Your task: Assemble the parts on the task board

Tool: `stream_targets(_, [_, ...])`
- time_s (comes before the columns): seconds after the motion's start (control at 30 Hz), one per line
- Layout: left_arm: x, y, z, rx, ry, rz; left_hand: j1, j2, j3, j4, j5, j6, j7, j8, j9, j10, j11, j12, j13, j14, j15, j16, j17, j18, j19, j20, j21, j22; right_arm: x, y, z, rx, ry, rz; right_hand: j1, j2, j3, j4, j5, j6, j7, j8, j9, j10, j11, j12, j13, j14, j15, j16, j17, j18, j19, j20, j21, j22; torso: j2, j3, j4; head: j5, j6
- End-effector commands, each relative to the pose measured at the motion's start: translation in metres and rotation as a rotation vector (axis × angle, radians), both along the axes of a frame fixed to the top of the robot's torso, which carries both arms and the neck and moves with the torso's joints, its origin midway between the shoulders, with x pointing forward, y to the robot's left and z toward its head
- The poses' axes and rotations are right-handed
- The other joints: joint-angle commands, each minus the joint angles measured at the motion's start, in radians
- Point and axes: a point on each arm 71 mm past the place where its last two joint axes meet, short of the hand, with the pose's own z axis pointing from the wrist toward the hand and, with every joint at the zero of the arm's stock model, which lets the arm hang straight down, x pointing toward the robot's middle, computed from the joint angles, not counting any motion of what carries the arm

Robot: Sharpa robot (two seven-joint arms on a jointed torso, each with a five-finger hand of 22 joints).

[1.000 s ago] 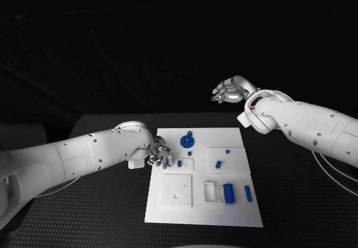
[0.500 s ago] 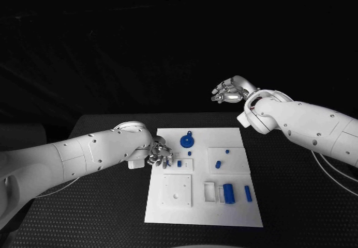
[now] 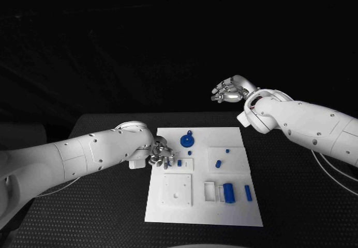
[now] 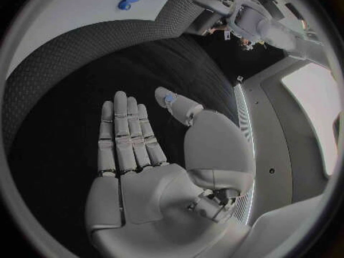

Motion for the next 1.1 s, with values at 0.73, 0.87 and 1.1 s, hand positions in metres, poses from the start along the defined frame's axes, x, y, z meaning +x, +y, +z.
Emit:
stream_targets(0.73, [0.0016, 0.0002, -0.0011, -0.006, -0.006, -0.001, 0.014, 0.010, 0.062, 0.038, 0.004, -0.004, -0.006, 0.004, 0.003, 0.006, -0.024, 0.003, 0.002, 0.068, -0.073, -0.005, 0.002, 0.024, -0.002, -0.102, 0.006, 0.015, -0.0004, 0.0017, -0.0006, -0.001, 0.003, 0.018, 0.001, 0.010, -0.007, 0.000, -0.001, -0.002, 0.000, 0.007, -0.002, 0.006, 0.000, -0.008, -0.004, 0.005, 0.004, -0.005, 0.001, 0.001, 0.000, 0.007, -0.007, 0.002, 0.001, 0.0000, -0.0007, 0.001, -0.002])
stream_targets(0.87, [0.0014, -0.0005, -0.0014, -0.005, -0.003, -0.005, 0.014, 0.010, 0.062, 0.039, 0.003, -0.004, -0.006, 0.004, 0.003, 0.005, -0.024, 0.003, 0.003, 0.068, -0.073, -0.005, 0.002, 0.025, -0.002, -0.102, 0.006, 0.015, -0.0004, 0.0020, -0.0008, -0.001, 0.003, 0.018, 0.001, 0.010, -0.007, 0.000, -0.001, -0.002, 0.000, 0.007, -0.003, 0.006, 0.000, -0.008, -0.005, 0.005, 0.004, -0.006, 0.002, 0.001, 0.000, 0.007, -0.007, 0.002, 0.000, -0.0002, -0.0002, -0.001, -0.003])
stream_targets(1.1, [0.0005, -0.0019, -0.0030, -0.003, 0.004, -0.011, 0.014, 0.010, 0.062, 0.039, 0.003, -0.004, -0.006, 0.004, 0.004, 0.005, -0.024, 0.004, 0.003, 0.068, -0.073, -0.005, 0.003, 0.025, -0.002, -0.102, 0.006, 0.015, -0.0003, 0.0022, -0.0013, -0.001, 0.004, 0.019, 0.002, 0.010, -0.007, 0.000, -0.001, -0.002, 0.000, 0.007, -0.003, 0.006, 0.000, -0.009, -0.005, 0.006, 0.004, -0.006, 0.002, 0.001, 0.000, 0.007, -0.007, 0.002, 0.000, 0.0002, 0.0000, -0.001, -0.004])
